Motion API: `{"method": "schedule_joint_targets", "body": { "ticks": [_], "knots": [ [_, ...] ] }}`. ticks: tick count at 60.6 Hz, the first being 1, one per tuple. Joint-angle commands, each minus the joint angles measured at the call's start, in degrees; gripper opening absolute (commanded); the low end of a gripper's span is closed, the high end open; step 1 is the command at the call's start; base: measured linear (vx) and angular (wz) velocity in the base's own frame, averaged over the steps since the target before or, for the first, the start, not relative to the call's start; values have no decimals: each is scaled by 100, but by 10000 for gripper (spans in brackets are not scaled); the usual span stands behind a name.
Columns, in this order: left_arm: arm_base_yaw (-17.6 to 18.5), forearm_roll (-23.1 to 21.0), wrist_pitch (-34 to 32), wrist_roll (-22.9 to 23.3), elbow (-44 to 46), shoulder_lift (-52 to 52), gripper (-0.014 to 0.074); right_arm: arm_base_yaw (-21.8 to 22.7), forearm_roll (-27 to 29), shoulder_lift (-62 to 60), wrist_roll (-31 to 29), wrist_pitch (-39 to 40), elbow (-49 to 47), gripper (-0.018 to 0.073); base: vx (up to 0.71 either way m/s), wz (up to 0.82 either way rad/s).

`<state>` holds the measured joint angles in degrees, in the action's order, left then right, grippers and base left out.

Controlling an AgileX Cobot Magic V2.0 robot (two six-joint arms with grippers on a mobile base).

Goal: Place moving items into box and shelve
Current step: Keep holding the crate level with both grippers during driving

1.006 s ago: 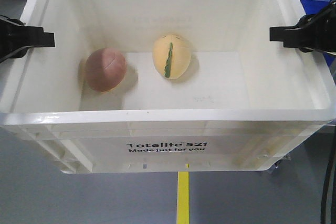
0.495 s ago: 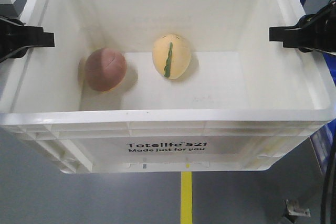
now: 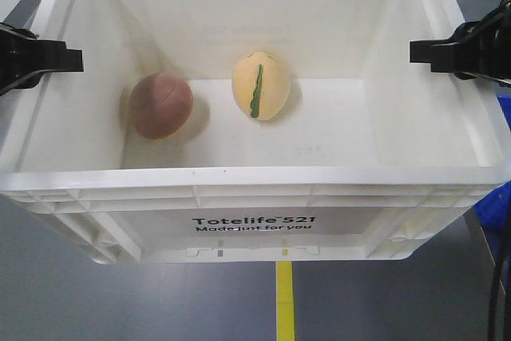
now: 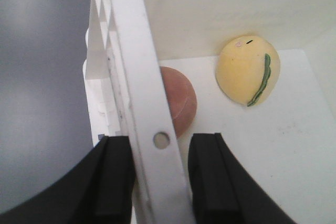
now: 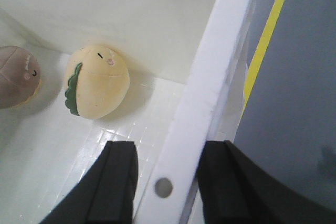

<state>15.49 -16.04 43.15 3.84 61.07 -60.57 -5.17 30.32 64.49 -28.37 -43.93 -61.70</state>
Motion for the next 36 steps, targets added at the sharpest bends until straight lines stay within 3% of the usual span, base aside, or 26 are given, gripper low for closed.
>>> {"method": "schedule_joint_targets", "body": {
  "ticks": [1, 36],
  "knots": [
    [53, -532, -831, -93, 284, 178, -6, -64, 572, -201, -295, 406, -235, -6, 56, -3],
    [53, -532, -831, -93, 284, 178, -6, -64, 572, -201, -295, 401, -235, -6, 57, -3]
  ]
}}
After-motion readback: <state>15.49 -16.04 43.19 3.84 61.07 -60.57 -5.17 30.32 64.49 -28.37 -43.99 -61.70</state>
